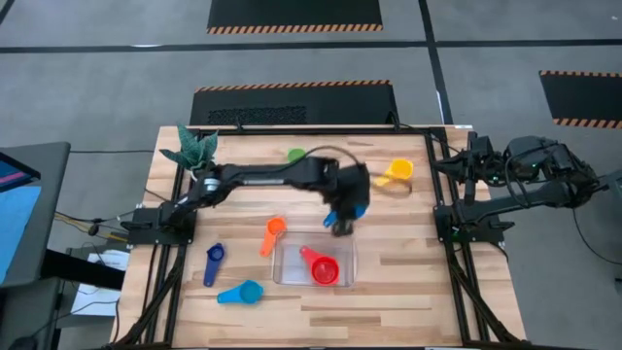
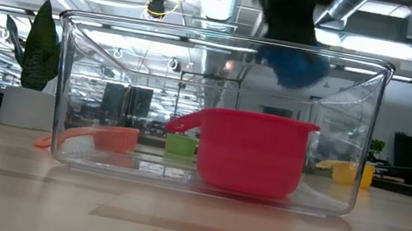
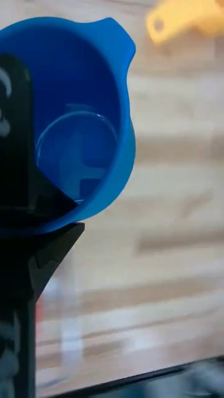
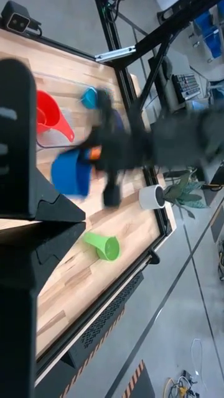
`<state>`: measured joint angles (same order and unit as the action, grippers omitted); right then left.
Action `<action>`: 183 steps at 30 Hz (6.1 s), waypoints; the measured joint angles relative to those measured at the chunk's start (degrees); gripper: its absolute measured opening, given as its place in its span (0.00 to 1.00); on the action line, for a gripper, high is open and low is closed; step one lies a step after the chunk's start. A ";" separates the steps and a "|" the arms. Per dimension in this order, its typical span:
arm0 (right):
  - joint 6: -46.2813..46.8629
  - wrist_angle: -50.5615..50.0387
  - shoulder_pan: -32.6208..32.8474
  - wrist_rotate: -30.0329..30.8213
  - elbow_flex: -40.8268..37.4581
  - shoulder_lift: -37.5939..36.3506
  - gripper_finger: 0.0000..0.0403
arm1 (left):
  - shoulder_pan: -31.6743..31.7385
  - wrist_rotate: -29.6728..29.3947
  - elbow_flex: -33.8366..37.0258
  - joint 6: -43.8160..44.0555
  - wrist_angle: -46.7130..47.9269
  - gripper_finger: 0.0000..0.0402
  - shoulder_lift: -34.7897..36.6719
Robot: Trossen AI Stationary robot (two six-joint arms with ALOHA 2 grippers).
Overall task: Nest measuring cups in basket
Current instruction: Stack the blue measuring cup on top of the red measuring cup in the transparent bin
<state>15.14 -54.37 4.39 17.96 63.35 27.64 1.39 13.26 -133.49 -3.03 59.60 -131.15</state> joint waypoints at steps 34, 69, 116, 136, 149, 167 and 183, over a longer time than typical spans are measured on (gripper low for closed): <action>-0.15 -1.35 0.01 0.00 0.00 0.00 0.06 | -18.84 -11.11 8.96 -52.25 15.83 0.00 1.51; -0.15 -2.40 0.01 -0.02 0.00 0.00 0.06 | -18.57 -6.08 14.73 -50.24 6.36 0.05 1.68; -0.61 -3.93 0.01 -0.04 0.00 0.00 0.06 | -16.57 -10.29 14.71 -37.25 7.78 0.46 1.68; -0.59 -5.19 -0.01 -0.02 0.00 -0.02 0.06 | -17.00 0.69 13.28 3.25 16.99 0.14 1.70; -0.45 -5.44 0.01 0.00 0.00 -0.01 0.06 | -16.92 -1.95 13.35 -1.02 19.75 0.00 1.70; -0.02 -4.92 0.00 0.02 -0.01 -0.01 0.06 | -17.17 -3.23 35.20 5.03 2.86 0.00 14.21; 1.99 -3.67 0.00 0.00 -0.02 0.00 0.06 | -16.67 -4.78 39.98 -2.38 -5.61 0.00 13.85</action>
<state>17.12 -58.04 4.39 17.96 63.33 27.64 -15.28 8.48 -93.51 -5.41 53.99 -117.30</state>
